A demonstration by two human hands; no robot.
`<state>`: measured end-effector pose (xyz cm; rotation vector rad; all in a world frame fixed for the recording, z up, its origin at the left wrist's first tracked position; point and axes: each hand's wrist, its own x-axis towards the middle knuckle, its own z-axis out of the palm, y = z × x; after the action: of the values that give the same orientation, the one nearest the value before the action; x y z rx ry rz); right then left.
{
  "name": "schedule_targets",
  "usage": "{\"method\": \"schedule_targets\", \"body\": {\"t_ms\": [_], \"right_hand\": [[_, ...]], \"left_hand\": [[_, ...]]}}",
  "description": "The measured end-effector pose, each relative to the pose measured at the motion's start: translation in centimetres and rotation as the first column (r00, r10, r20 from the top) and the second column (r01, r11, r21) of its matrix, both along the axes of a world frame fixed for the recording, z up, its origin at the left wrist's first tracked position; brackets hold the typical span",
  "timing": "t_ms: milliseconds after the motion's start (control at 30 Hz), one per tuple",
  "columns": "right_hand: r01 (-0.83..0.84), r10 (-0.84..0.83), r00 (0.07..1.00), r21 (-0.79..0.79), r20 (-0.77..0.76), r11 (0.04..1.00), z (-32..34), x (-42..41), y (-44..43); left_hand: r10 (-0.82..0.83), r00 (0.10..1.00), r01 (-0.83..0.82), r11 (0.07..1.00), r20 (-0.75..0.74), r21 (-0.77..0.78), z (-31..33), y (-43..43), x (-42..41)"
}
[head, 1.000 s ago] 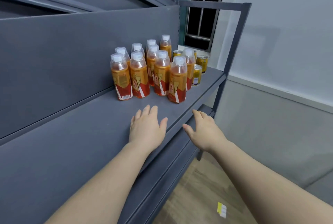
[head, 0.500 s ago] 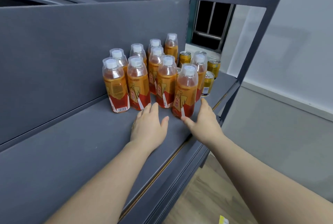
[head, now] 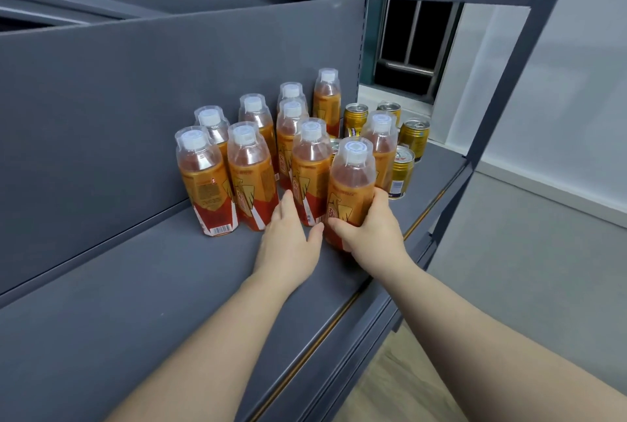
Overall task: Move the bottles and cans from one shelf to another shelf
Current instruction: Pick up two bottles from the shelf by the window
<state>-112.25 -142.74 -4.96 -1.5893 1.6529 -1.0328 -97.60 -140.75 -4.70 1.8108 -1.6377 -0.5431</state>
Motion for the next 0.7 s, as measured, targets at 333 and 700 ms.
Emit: {"method": "schedule_targets", "body": {"t_ms": [333, 700], "right_hand": [[0.018, -0.019, 0.999, -0.045, -0.027, 0.999, -0.3, -1.4, -0.6], [0.010, -0.010, 1.000, -0.030, 0.001, 0.999, -0.5, -1.8, -1.2]], "left_hand": [[0.044, 0.992, -0.053, 0.995, -0.115, -0.082, -0.1, -3.4, -1.0], [0.113, 0.954, -0.148, 0.983, -0.278, -0.107, -0.2, -7.1, -1.7]]}}
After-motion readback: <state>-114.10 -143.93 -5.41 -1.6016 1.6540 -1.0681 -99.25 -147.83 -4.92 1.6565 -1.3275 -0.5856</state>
